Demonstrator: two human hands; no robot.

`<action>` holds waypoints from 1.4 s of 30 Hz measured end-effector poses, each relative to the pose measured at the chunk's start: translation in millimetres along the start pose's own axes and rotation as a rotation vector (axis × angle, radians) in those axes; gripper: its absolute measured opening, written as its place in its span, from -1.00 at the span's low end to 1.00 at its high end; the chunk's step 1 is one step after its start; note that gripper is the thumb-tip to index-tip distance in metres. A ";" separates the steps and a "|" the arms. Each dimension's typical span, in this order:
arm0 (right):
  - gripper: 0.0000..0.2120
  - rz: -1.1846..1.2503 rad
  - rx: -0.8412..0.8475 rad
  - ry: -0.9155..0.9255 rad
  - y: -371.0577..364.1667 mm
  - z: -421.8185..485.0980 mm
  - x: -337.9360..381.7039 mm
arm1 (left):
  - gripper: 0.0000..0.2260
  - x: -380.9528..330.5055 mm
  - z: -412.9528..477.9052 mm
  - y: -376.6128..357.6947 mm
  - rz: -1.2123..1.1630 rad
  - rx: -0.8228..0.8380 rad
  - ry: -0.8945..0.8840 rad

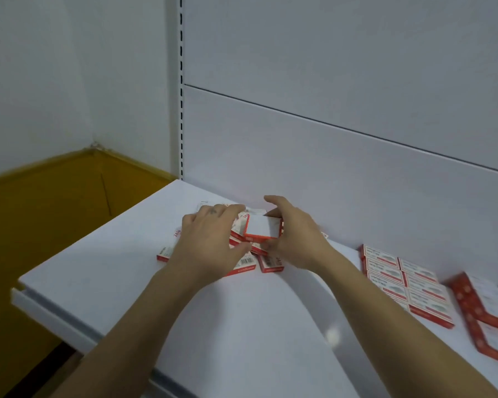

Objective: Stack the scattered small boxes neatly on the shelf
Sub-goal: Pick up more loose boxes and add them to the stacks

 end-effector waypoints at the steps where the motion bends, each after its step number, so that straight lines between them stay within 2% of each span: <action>1: -0.20 0.003 0.004 0.021 5.2 -6.5 -3.0 | -0.38 -8.7 2.2 -1.9 -0.013 0.009 -0.019; 9: -0.24 -0.011 -0.178 0.057 87.8 -76.0 -57.9 | -0.42 -121.3 5.5 -25.1 -0.170 0.075 -0.227; 13: -0.25 0.003 -0.297 0.001 134.2 -117.0 -100.6 | -0.53 -188.9 6.7 -39.7 -0.229 0.085 -0.328; 19: -0.26 -0.002 -0.476 -0.091 192.4 -176.6 -158.6 | -0.56 -282.2 3.4 -76.0 -0.357 0.139 -0.459; 23: -0.30 0.034 -0.579 -0.195 216.0 -212.2 -200.2 | -0.60 -321.4 -0.7 -101.0 -0.511 0.143 -0.486; 29: -0.31 0.035 -0.572 -0.299 205.8 -244.0 -236.7 | -0.64 -335.7 -27.7 -135.3 -0.641 0.074 -0.508; 33: -0.31 -0.002 -0.552 -0.283 178.2 -261.0 -239.1 | -0.62 -326.5 -40.2 -150.9 -0.622 0.094 -0.514; 36: -0.36 0.013 -0.608 -0.256 173.9 -265.5 -234.8 | -0.60 -323.8 -41.3 -157.4 -0.617 0.127 -0.519; 42: -0.38 0.292 -0.534 -0.388 152.0 -261.6 -239.1 | -0.58 -328.7 -49.7 -161.6 -0.655 0.153 -0.547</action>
Point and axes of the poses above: each hand's wrist, its own z-axis towards the middle knuckle, its own y-axis out of the back of the hand, x = y × z, the point moved 10 cm from there along z, towards the middle knuckle, and after that the axes turned 8 degrees about -z, right-handed, at the moved point
